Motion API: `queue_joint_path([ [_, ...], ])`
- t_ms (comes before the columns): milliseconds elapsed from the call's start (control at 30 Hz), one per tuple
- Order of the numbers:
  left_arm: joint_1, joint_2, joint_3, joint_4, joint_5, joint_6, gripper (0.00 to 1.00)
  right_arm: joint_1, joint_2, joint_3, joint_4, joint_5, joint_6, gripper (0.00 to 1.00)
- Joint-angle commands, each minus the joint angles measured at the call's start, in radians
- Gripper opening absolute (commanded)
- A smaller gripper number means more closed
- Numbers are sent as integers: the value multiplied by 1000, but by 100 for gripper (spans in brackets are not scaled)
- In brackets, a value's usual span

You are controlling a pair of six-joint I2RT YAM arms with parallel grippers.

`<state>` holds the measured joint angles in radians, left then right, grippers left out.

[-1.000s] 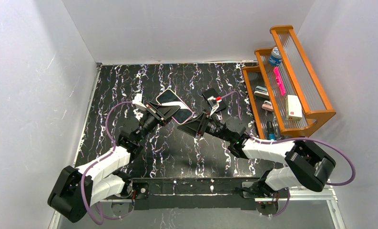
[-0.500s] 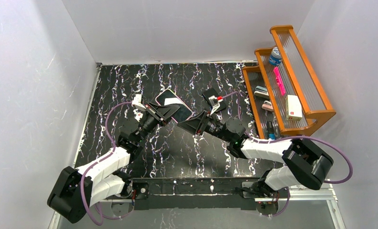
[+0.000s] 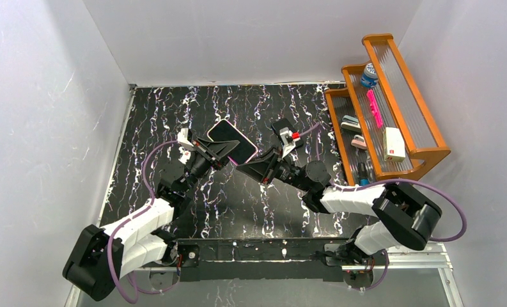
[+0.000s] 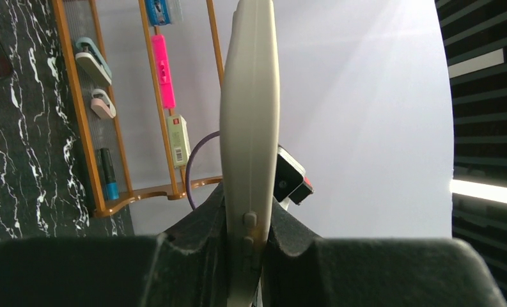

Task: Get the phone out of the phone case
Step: Remove the phone case from the phone.

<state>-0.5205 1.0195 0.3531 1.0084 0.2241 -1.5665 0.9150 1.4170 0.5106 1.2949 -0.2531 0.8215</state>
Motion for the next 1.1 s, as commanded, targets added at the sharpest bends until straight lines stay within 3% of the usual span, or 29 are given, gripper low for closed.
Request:
queue_joint_path([
  [0, -7, -21, 15, 55, 58, -98, 0, -15, 51, -17, 58, -63, -239, 1],
  [400, -7, -58, 46, 56, 121, -145, 0, -117, 122, 0, 87, -272, -272, 1],
  [533, -7, -57, 60, 58, 139, -132, 0, -137, 130, 2, 63, -246, -231, 1],
  [767, -7, -56, 101, 70, 191, -98, 0, -181, 161, -9, 63, -140, 12, 1],
  [967, -7, -54, 104, 86, 197, -70, 0, -186, 109, 4, -55, -113, 39, 1],
  [1067, -7, -36, 108, 86, 203, -33, 0, -185, 57, -26, -55, -133, 33, 16],
])
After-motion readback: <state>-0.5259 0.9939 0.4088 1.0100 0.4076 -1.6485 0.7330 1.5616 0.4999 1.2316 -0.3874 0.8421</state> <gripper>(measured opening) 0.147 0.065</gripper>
